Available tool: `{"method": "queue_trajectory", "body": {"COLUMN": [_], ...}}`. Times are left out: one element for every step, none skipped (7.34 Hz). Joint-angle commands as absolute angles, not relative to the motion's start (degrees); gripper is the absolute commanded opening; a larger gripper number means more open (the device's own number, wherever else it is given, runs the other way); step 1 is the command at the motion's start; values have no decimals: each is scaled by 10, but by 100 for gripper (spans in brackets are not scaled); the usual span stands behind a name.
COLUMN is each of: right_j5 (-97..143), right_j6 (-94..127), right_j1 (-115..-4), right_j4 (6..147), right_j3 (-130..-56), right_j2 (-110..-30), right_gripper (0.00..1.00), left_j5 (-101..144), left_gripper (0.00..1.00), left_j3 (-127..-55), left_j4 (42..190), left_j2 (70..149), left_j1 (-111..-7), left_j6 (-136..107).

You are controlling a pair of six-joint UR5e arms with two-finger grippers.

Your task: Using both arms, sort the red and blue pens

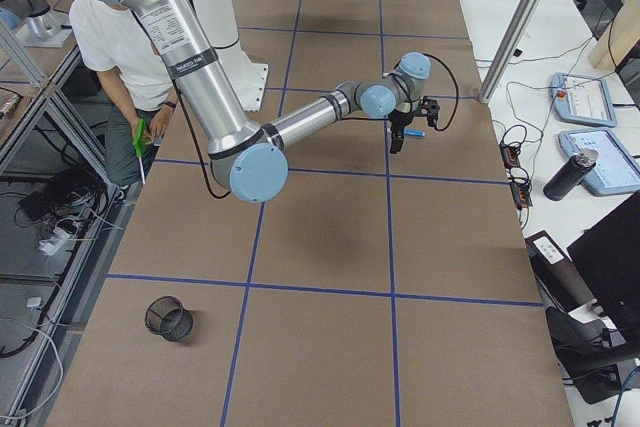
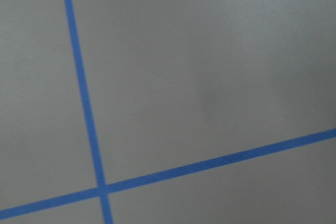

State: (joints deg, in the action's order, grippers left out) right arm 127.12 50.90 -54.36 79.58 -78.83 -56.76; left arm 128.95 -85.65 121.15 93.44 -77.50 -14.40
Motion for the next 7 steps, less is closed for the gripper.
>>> {"method": "queue_trajectory", "body": {"right_j5": [1244,1235,1224,1218,1218,1217,1205], "right_j6": [550,555,557,562,568,603,606], "right_j1": [-526,-517,-507,-499,-495,-493,-492], "right_j4": [710,708,706,701,671,646,644], "right_j3": [-669,-648,-616,-587,-568,-554,-551], "right_j2": [-499,-479,-449,-426,-425,-423,-423], "right_gripper": [98,98,97,97,95,90,82], "left_j5": [1287,1287,1287,1287,1287,1287,1287], "left_gripper": [97,98,98,98,98,98,98], "left_j3": [-864,-869,-869,-869,-870,-871,-873], "left_j4": [1202,1202,1202,1202,1202,1202,1202], "left_j2": [930,927,927,927,927,927,927], "left_j1": [-780,-780,-780,-780,-780,-780,-780], "left_j6": [-134,-134,-134,-134,-134,-134,-134]}}
